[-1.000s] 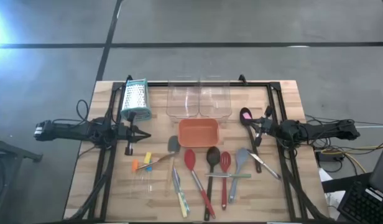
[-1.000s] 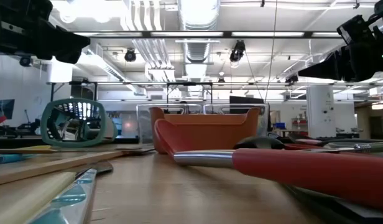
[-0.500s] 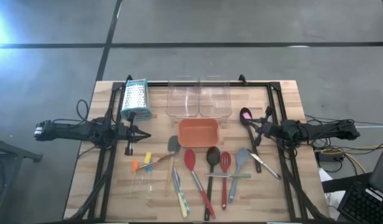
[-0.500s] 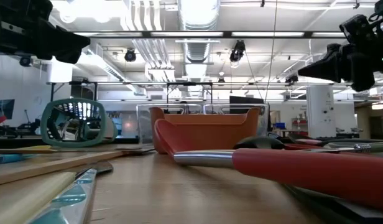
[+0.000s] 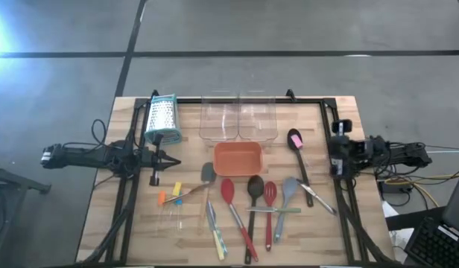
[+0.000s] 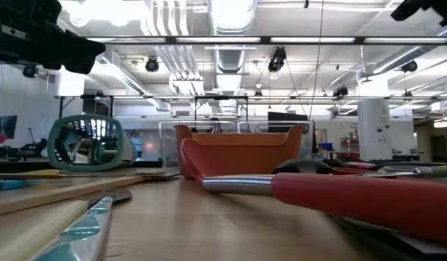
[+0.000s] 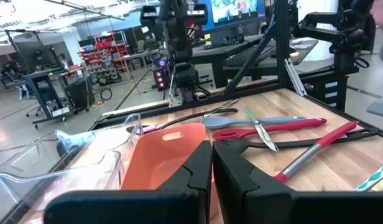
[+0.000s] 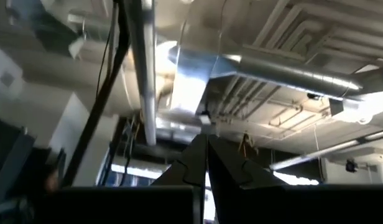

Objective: Pick & Place Kitchen Items
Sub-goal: Put the silver knife into the orange bin

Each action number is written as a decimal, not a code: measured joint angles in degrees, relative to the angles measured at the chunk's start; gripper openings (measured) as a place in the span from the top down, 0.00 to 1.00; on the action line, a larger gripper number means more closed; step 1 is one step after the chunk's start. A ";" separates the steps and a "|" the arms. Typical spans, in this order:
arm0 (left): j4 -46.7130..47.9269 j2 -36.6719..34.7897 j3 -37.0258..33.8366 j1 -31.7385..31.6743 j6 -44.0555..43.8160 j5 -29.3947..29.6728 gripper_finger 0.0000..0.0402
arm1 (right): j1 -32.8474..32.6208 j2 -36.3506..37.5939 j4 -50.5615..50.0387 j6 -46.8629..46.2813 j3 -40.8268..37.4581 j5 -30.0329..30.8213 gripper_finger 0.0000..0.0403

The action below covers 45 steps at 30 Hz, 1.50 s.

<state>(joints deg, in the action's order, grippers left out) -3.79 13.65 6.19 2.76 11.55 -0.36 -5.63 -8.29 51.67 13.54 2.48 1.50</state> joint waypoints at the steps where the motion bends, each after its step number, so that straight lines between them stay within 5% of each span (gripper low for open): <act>1: 0.01 0.00 -0.02 0.00 0.00 0.00 0.95 | 0.00 -0.09 0.72 -0.24 0.00 -0.02 0.98; 8: 0.00 0.00 -0.02 0.00 0.00 0.01 0.95 | 0.00 -5.96 0.67 0.98 1.92 0.93 0.98; 12: 0.00 0.00 -0.01 0.00 0.00 0.01 0.95 | 0.02 -12.99 -3.35 -2.11 7.76 10.72 0.98; 16: 0.02 0.00 -0.02 0.00 0.00 0.00 0.95 | 0.07 -20.51 -21.31 -7.40 15.97 19.32 0.98; 24: 0.02 -0.02 -0.02 0.00 0.00 0.00 0.95 | -0.04 -34.48 -69.79 -25.40 36.14 0.20 0.98; 30: 0.02 -0.01 -0.01 0.00 0.00 0.00 0.95 | -2.74 -43.54 -100.50 -45.76 45.90 0.13 0.98; 36: 0.02 0.00 -0.01 0.00 0.00 0.00 0.95 | -8.63 -48.83 -115.45 -61.64 47.74 0.13 0.98; 45: 0.02 -0.01 -0.02 0.00 0.00 0.00 0.95 | -20.57 -51.43 -123.50 -79.57 46.58 -0.46 0.98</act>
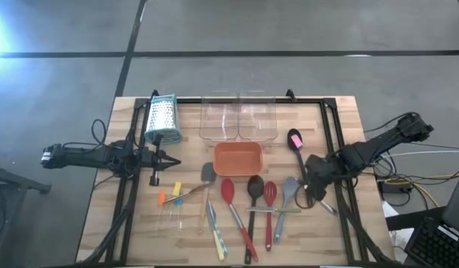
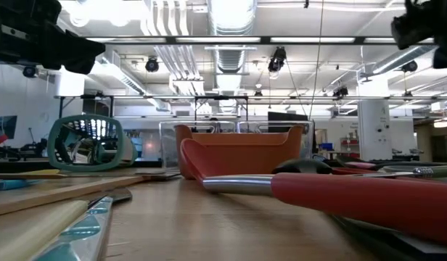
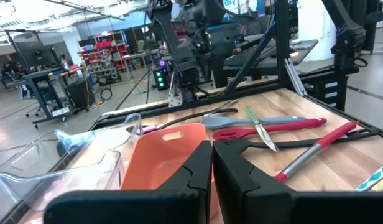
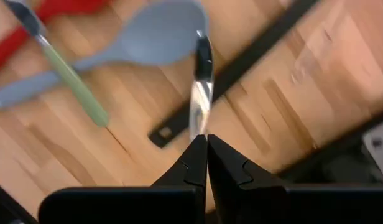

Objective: Pick & Place Kitchen Items
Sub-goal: Put the silver knife into the orange bin

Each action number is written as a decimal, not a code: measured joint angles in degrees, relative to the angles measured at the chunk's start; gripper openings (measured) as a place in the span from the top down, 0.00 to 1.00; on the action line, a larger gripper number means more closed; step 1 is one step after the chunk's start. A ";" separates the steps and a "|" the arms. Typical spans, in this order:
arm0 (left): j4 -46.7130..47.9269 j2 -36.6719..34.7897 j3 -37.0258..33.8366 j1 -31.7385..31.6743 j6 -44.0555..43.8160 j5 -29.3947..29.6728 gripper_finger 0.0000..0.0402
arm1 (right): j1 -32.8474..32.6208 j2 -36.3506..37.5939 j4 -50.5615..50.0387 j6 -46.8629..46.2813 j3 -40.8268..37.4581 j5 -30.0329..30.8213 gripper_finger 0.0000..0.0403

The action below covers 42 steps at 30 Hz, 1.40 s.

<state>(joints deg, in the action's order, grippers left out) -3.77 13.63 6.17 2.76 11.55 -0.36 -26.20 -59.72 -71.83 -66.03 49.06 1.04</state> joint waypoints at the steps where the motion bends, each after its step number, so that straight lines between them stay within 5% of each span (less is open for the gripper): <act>1: 0.00 0.01 0.01 0.00 0.00 0.00 0.95 | -1.18 -0.10 -0.24 -1.42 -0.01 0.00 0.98; 8: 0.00 0.01 0.00 0.00 0.00 0.02 0.95 | -9.25 -0.68 0.15 -6.19 -0.96 -0.24 0.95; 25: 0.00 0.01 0.02 0.00 0.00 0.02 0.95 | -13.57 -13.17 5.50 0.29 -4.48 0.37 0.57; 35: -0.02 0.01 0.00 0.00 0.00 0.01 0.95 | -13.69 -17.58 8.55 -0.27 -6.13 0.26 0.54; 42: -0.01 -0.01 0.01 0.00 0.00 0.02 0.95 | -14.94 -11.49 16.81 -6.58 -13.62 -2.24 0.55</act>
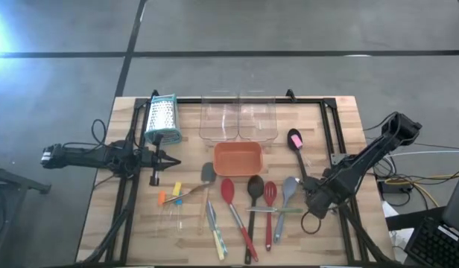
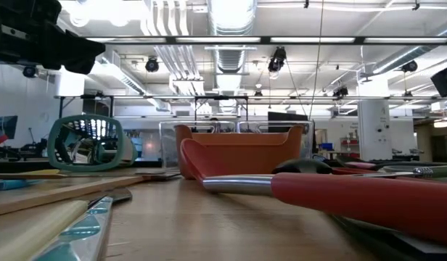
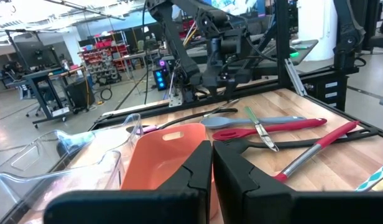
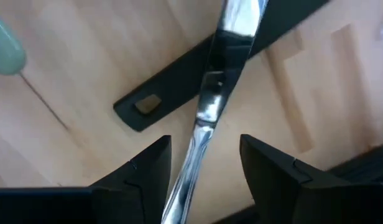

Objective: Pick & Place Kitchen Items
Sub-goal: Put the silver knife into the orange bin

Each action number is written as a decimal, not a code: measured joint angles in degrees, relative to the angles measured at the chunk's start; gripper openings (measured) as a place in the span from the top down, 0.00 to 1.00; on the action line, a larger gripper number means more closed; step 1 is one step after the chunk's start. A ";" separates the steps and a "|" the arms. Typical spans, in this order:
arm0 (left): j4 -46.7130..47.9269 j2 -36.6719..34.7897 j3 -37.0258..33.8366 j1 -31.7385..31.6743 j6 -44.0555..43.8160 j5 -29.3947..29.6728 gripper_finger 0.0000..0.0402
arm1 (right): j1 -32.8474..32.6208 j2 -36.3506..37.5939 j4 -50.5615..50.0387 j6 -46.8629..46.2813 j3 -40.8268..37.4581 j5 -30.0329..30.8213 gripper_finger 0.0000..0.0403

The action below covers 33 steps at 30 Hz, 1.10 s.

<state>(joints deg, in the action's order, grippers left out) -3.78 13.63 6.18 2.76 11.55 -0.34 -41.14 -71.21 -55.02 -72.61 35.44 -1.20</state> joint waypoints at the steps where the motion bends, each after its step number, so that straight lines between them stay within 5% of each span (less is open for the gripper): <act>1: 0.01 0.02 0.01 0.00 0.00 0.00 0.95 | -0.31 1.06 0.91 -0.97 -1.18 -0.21 0.55; 14: 0.01 0.02 0.01 0.00 0.00 -0.02 0.95 | -1.26 7.00 9.07 -5.44 -11.87 -0.09 0.62; 24: 0.01 0.02 0.00 0.00 0.00 -0.01 0.95 | -1.14 10.19 9.73 -6.68 -11.36 0.10 0.93; 33: 0.10 0.07 0.00 0.00 0.00 0.00 0.95 | -1.28 14.84 5.61 -7.09 -10.12 1.54 0.93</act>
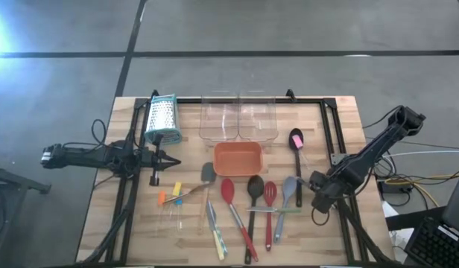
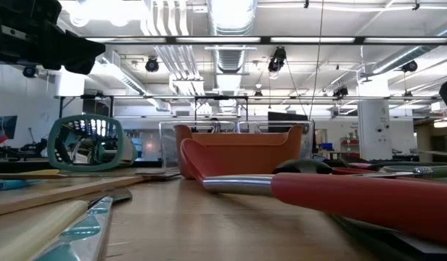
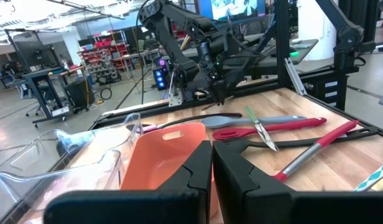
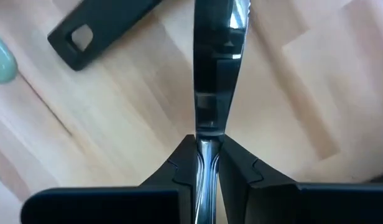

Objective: Pick & Place Kitchen Items
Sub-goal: Put the silver knife into the orange bin

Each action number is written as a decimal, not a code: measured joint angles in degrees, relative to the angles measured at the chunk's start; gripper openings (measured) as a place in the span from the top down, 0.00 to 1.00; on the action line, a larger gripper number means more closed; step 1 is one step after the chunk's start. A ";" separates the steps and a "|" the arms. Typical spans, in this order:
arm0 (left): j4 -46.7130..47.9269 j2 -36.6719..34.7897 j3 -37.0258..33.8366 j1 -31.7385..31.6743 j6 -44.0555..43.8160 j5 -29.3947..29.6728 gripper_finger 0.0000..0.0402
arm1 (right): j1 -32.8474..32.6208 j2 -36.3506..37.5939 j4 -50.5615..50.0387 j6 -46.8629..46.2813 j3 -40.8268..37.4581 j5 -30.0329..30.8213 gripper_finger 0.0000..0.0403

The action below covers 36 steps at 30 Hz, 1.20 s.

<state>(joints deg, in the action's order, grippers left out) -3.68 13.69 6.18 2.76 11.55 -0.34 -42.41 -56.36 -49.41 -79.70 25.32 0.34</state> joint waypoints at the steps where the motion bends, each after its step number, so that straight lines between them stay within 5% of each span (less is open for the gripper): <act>1: 0.00 0.00 0.01 0.00 0.00 -0.01 0.95 | 0.00 0.41 -1.21 0.23 0.73 1.23 0.93; 9: -0.02 0.00 -0.01 0.00 0.00 0.00 0.95 | 1.88 2.36 -3.14 4.88 7.04 14.86 0.93; 18: -0.07 0.01 0.00 0.00 0.00 -0.01 0.95 | 11.13 -0.39 1.70 21.34 14.23 29.75 0.93; 28: -0.11 0.01 0.00 0.00 -0.01 0.00 0.95 | 26.72 -8.55 12.96 52.29 23.25 26.00 0.93; 36: -0.09 0.02 -0.01 0.00 0.00 0.00 0.95 | 38.97 -21.46 12.51 63.55 34.24 8.17 0.93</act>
<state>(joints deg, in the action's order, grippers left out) -3.77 13.72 6.18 2.76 11.55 -0.34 -3.44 -77.82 -36.91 -16.15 59.56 8.50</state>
